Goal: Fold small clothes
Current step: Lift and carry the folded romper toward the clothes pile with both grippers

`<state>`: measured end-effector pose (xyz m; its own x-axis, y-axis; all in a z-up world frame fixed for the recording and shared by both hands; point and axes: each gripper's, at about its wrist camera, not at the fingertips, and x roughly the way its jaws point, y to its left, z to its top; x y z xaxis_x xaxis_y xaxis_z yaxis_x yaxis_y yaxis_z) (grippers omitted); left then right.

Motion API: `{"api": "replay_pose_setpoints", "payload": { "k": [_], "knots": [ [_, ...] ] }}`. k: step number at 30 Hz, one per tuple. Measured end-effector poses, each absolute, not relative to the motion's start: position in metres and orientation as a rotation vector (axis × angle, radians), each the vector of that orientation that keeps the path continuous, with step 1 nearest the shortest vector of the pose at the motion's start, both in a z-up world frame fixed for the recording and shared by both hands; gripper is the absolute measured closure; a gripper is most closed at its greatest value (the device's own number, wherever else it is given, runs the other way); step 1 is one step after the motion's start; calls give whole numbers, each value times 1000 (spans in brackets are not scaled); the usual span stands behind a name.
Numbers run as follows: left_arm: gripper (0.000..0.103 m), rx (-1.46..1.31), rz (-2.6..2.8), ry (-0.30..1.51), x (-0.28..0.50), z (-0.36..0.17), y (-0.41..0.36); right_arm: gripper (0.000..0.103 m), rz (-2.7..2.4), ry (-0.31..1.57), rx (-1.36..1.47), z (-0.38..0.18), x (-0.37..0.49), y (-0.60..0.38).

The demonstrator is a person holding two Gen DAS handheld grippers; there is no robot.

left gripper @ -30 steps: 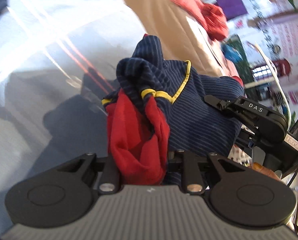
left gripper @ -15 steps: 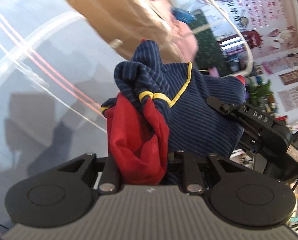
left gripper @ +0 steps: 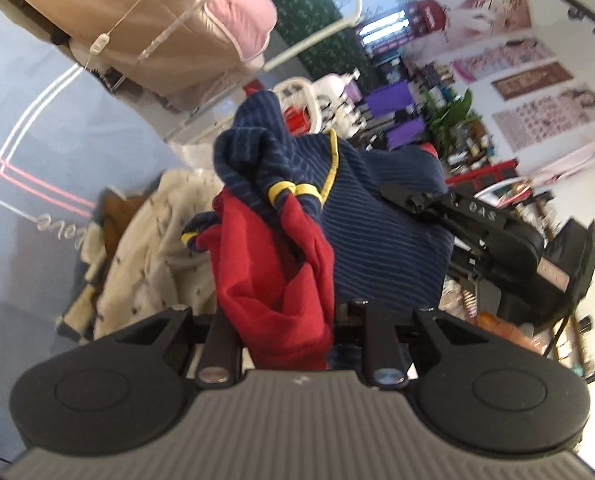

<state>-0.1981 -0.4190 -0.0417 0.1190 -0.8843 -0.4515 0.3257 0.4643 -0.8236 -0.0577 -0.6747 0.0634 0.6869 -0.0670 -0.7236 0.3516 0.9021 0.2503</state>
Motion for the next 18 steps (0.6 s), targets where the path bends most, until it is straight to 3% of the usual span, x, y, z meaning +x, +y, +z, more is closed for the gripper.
{"api": "replay_pose_setpoints", "payload": {
  "k": [7, 14, 18],
  "knots": [
    [81, -511, -873, 1167, -216, -69, -440, 56, -259, 846, 455, -5, -74, -697],
    [75, -489, -893, 1183, -157, -88, -457, 56, -315, 795, 483, -12, -84, -717],
    [64, -431, -868, 1178, -147, -88, -470, 55, -321, 846, 387, -19, -74, -718]
  ]
}}
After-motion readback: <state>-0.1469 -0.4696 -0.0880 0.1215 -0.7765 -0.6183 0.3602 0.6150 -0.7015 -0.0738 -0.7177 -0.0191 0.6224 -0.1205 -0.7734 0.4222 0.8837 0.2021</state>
